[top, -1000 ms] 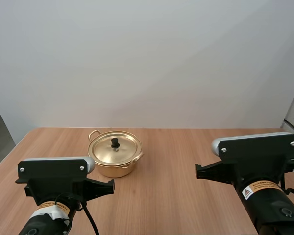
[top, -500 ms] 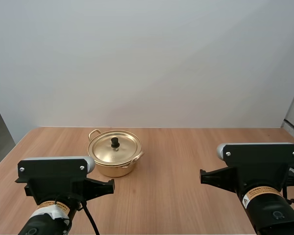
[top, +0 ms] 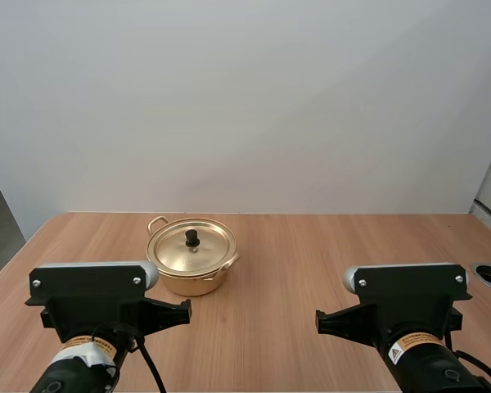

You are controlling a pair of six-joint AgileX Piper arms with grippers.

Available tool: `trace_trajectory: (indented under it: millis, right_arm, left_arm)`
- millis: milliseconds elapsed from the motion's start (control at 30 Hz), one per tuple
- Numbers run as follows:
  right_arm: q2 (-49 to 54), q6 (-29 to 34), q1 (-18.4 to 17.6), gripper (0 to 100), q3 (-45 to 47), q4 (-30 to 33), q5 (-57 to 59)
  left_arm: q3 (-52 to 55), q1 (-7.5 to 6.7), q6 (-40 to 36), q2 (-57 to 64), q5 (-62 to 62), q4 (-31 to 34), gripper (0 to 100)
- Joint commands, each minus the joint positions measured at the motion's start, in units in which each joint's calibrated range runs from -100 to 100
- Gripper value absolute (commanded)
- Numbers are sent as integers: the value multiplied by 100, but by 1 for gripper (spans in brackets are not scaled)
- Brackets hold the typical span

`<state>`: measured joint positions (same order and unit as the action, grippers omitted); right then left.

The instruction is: Open the pot, put the car inside, and close it

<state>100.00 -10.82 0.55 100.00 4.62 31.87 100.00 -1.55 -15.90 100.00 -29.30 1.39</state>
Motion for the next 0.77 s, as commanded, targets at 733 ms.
trace_trajectory:
  millis: [733]
  right_arm:
    - [0,31,0,0,0,-11,-42]
  left_arm:
    - [0,0,-2,0,1,6,0]
